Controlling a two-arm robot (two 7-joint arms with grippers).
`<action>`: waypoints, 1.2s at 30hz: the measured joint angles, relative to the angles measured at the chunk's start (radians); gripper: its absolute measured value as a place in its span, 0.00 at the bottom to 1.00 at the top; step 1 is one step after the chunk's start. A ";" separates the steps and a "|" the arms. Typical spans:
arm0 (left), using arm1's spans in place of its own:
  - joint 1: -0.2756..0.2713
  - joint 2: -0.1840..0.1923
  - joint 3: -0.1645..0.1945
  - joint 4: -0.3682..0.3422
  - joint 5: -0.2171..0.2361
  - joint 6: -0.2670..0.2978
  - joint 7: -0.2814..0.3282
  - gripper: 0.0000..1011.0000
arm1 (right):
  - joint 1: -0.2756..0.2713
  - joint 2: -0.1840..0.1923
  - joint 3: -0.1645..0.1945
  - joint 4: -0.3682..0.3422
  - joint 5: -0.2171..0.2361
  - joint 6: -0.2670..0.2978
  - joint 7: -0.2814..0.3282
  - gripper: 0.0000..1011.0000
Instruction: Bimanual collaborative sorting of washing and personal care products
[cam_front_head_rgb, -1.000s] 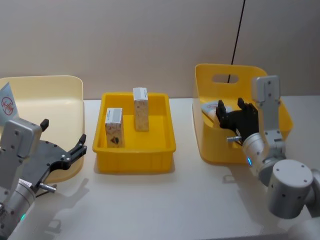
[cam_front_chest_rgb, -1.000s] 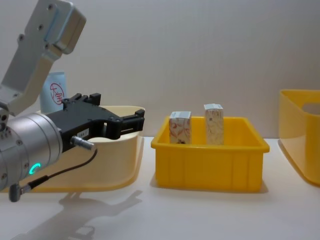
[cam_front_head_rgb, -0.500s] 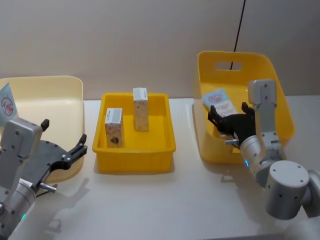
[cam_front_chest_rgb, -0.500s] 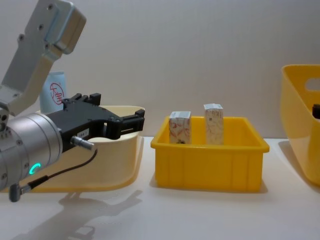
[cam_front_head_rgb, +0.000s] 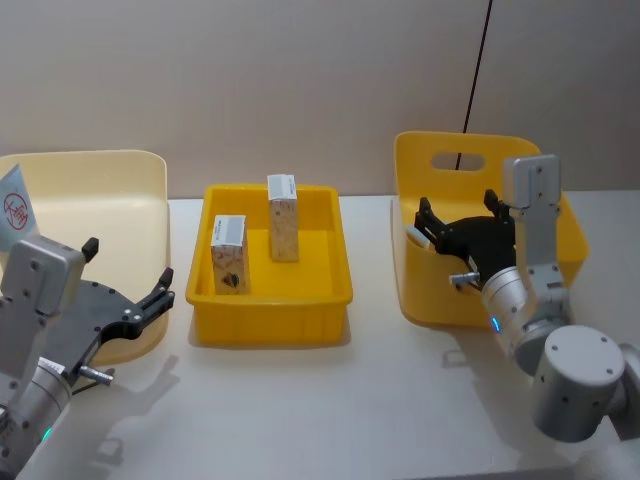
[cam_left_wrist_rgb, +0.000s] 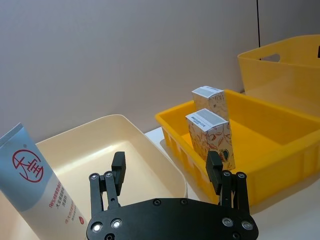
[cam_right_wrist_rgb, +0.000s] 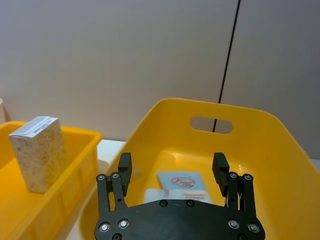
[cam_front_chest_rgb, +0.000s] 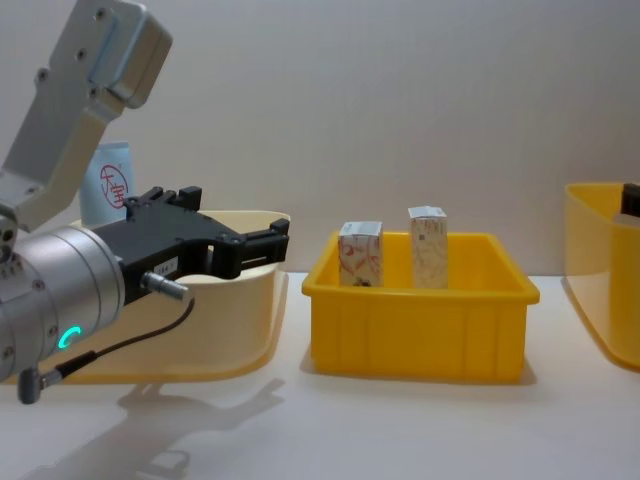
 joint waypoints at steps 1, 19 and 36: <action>0.000 0.000 0.000 0.000 0.000 0.000 0.000 0.99 | -0.001 0.000 0.000 0.000 0.000 -0.005 0.002 0.99; 0.000 0.000 0.000 0.000 0.000 0.000 0.000 0.99 | -0.011 0.017 -0.001 -0.018 0.019 -0.228 0.105 0.99; 0.000 0.000 0.000 0.000 0.000 0.000 0.000 0.99 | -0.022 0.028 -0.012 -0.040 0.038 -0.297 0.155 0.99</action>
